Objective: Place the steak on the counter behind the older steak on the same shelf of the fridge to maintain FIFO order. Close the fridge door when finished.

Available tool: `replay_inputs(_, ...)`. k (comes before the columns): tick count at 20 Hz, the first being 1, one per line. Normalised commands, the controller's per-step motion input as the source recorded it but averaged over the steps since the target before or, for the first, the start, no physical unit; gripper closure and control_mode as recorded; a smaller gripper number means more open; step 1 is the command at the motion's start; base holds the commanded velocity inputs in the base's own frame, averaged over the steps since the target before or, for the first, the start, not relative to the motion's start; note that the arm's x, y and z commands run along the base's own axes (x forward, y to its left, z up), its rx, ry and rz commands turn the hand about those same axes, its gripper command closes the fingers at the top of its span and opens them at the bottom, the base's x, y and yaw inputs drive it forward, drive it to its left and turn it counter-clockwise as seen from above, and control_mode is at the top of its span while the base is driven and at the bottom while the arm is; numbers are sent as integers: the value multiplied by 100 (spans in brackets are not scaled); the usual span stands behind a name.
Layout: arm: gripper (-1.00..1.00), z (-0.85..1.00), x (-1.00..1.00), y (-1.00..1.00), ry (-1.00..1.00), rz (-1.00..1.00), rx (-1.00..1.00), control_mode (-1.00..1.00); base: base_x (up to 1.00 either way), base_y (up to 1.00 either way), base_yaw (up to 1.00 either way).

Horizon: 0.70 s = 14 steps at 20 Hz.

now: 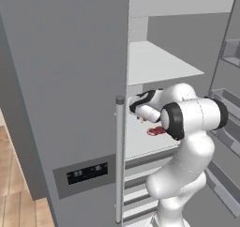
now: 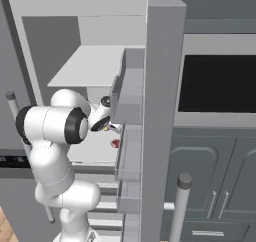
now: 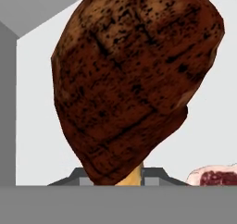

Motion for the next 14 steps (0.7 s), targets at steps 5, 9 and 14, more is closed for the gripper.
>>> replay_inputs(5, 100, -33, 29, 0, 0, 4, 0, -100, 0, 0, 0)
replay_inputs(9, 100, -43, 36, 0, 0, 1, -2, -100, 0, 0, 0)
replay_inputs(14, 100, -25, 35, 0, 0, 2, 0, -100, 0, 0, 0)
